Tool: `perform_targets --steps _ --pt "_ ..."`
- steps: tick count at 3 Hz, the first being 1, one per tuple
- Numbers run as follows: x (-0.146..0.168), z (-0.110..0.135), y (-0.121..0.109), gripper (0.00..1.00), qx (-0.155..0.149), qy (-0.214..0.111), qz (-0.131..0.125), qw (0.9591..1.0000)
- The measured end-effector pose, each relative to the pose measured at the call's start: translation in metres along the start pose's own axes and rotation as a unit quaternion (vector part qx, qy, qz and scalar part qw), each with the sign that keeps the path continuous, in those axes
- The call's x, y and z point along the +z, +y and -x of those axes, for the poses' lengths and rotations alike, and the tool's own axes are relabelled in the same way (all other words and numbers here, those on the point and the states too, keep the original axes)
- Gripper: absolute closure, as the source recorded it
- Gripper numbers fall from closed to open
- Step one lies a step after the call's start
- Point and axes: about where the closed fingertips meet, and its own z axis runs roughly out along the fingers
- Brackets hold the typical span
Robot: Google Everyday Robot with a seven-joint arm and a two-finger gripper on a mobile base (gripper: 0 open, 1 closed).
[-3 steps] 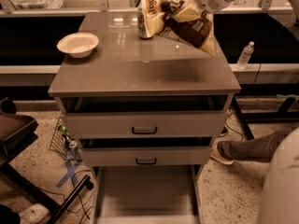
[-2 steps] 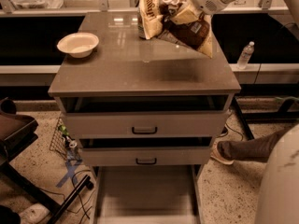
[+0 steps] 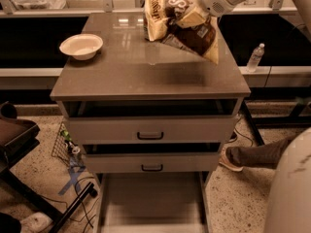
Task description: Pick brown chip bag from bottom drawer and place on counter
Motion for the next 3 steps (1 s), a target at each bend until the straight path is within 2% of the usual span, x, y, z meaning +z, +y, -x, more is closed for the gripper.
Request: perform_targets --steps 1,2,3 --pt "0.0033 0.0004 0.0013 0.10 0.000 -0.001 0.003 1.0000" --pt "0.0058 0.0006 0.0023 0.00 0.000 -0.001 0.005 1.0000" --pt "0.0059 0.0006 0.0024 0.00 0.000 -0.001 0.005 1.0000"
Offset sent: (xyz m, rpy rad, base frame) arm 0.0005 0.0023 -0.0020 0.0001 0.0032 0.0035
